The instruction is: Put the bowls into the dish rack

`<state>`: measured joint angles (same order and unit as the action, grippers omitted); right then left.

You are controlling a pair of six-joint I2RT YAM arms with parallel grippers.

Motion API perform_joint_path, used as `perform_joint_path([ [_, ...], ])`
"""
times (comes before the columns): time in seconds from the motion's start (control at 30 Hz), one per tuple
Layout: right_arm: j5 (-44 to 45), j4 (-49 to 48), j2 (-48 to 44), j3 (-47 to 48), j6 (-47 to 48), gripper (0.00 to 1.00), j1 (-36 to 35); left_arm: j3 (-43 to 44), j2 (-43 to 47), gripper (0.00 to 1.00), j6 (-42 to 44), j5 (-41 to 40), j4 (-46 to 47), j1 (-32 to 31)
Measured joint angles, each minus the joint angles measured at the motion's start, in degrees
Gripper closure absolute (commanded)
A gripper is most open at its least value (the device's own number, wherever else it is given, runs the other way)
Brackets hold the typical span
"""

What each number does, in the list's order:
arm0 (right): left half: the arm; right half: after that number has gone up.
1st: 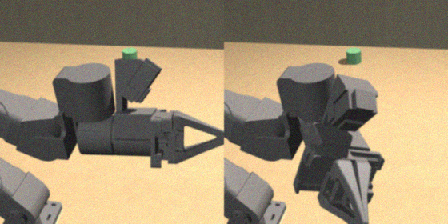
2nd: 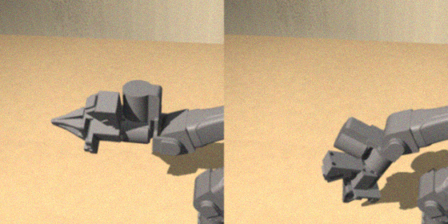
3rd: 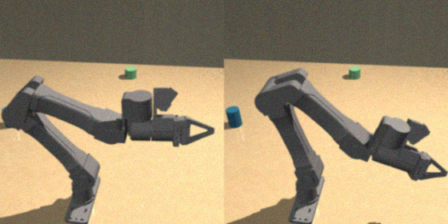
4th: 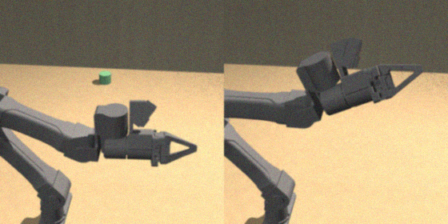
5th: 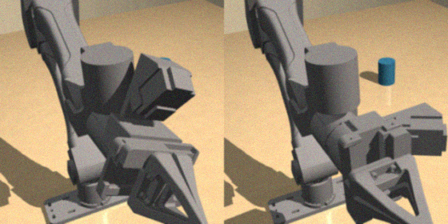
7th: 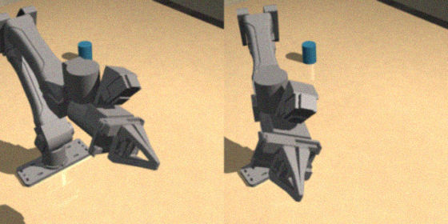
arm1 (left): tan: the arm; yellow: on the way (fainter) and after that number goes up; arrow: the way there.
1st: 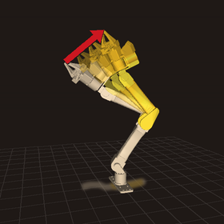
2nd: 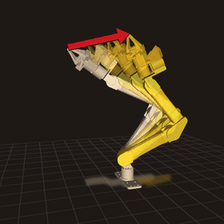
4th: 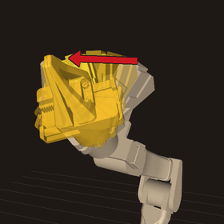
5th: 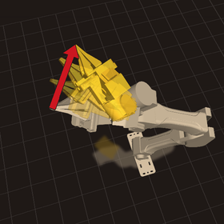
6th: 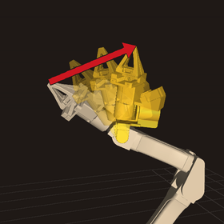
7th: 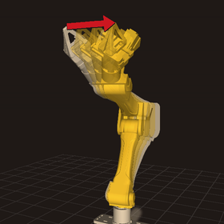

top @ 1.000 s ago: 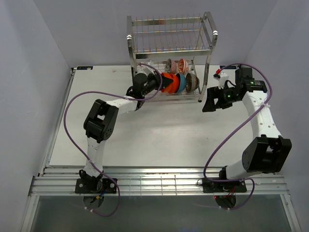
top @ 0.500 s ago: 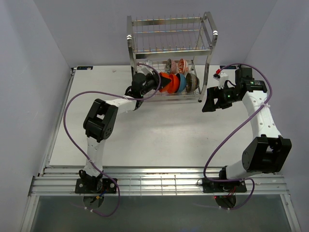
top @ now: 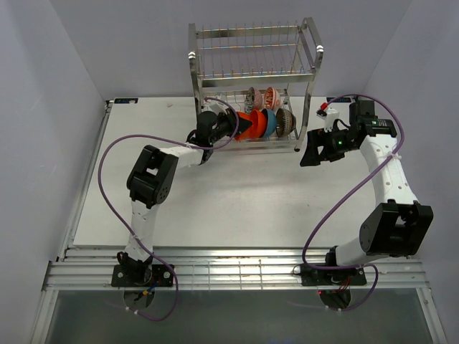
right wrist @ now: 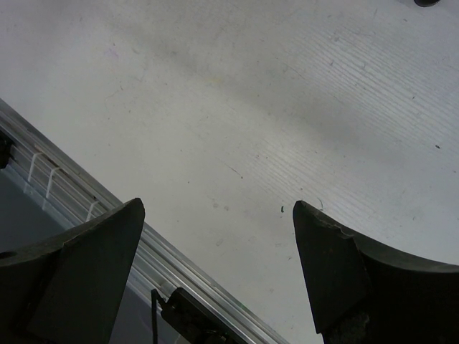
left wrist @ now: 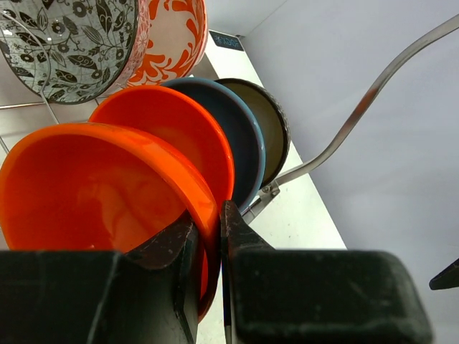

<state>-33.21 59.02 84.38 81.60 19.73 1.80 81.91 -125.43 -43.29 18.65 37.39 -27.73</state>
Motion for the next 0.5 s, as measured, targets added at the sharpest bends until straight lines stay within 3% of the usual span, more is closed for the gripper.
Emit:
perform_joint_path([
  [0.5,0.0,0.0,0.0,0.0,0.3,0.10,0.0,2.0,-2.6,1.00,-0.3,0.5,1.8,0.5],
])
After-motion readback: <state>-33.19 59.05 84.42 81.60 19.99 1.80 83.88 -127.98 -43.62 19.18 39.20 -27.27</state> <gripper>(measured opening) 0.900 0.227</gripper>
